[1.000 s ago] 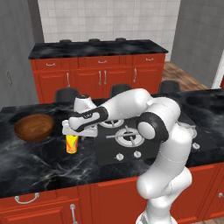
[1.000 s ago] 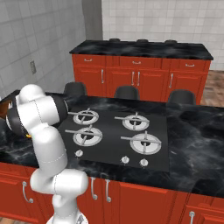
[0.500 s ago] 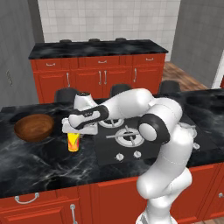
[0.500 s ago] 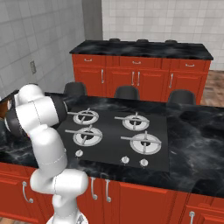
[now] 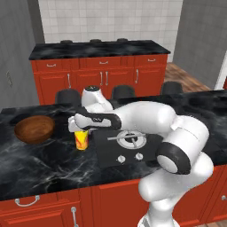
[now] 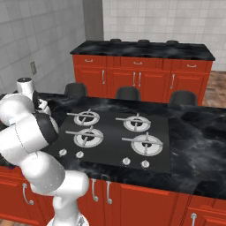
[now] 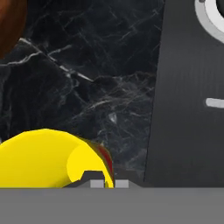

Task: Pick the cup and bowl from the counter and place them on the counter next to the sink.

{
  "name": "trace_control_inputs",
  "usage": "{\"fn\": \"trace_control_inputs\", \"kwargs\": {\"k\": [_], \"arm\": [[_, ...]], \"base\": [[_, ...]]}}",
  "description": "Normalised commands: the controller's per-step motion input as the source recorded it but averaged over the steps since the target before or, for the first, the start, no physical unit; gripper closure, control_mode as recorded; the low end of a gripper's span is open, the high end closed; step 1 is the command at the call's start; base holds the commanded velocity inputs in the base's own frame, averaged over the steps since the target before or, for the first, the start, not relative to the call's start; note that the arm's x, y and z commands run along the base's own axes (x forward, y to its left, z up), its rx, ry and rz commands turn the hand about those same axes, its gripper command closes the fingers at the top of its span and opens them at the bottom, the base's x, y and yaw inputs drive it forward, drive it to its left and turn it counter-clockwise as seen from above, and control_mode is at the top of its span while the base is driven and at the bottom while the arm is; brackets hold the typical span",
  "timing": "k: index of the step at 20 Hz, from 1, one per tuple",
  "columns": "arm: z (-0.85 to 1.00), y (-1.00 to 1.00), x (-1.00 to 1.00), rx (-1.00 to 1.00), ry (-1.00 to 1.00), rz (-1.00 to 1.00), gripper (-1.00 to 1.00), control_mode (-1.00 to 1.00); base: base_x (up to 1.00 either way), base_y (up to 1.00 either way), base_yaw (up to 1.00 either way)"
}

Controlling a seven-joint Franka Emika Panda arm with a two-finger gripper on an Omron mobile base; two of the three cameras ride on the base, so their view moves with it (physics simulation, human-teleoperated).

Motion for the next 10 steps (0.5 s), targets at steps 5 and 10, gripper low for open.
{"fn": "trace_control_inputs", "kwargs": {"k": [5,10], "arm": [[0.48,-0.84,-0.50,0.01,-0.07,0.13,1.00,-1.00],[0.70,-0.77,-0.48,0.01,0.00,0.10,1.00,-1.00]], "base": [[0.00,0.00,0.00],[0.00,0.00,0.00]]}}
